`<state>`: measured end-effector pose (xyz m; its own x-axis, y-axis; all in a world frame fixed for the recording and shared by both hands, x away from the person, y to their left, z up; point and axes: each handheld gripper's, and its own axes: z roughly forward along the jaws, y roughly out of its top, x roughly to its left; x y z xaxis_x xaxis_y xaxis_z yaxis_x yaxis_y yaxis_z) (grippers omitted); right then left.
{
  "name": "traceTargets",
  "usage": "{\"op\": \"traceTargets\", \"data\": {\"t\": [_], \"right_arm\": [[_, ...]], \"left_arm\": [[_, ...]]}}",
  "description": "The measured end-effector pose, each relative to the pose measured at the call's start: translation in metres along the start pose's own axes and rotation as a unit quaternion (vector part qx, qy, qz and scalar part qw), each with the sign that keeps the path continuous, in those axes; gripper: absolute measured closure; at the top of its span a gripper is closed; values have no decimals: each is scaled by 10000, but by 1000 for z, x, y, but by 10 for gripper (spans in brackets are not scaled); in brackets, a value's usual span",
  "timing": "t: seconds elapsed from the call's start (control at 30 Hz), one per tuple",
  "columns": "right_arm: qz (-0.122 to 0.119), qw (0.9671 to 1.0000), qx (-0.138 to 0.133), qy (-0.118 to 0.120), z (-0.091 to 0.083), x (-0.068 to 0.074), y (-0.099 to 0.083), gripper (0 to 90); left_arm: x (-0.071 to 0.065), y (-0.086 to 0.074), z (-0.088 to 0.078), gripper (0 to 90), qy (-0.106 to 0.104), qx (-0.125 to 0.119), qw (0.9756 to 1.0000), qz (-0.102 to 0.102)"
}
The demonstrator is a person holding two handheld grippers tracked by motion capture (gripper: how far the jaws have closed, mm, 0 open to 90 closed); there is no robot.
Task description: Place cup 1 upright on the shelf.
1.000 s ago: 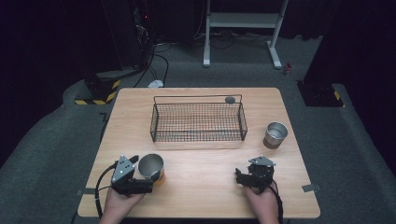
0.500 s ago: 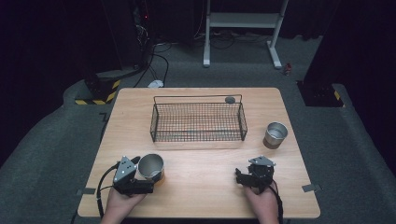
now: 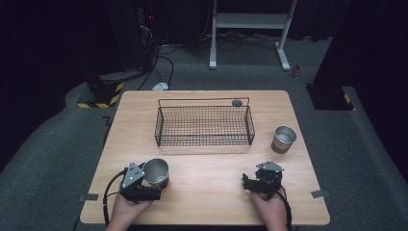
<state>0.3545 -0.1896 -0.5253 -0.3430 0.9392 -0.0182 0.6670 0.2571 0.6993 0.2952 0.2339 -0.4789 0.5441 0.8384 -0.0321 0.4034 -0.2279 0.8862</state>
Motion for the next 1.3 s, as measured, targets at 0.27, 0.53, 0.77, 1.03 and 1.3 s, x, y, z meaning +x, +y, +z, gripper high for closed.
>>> {"op": "traceTargets", "data": {"t": [0.27, 0.53, 0.77, 1.03, 1.3], "right_arm": [[-1, 10000, 0, 1, 0, 0, 0, 94], [0, 10000, 0, 1, 0, 0, 0, 94], [0, 10000, 0, 1, 0, 0, 0, 94], [0, 10000, 1, 0, 0, 0, 0, 94], [0, 10000, 1, 0, 0, 0, 0, 94]], "left_arm": [[0, -1, 3, 6, 0, 20, 10000, -2], [-1, 0, 4, 8, 17, 1, 10000, 36], [-1, 1, 1, 32, 35, -89, 9999, 33], [0, 1, 0, 83, -2, -120, 9999, 94], [0, 1, -1, 88, 39, -158, 9998, 73]]}}
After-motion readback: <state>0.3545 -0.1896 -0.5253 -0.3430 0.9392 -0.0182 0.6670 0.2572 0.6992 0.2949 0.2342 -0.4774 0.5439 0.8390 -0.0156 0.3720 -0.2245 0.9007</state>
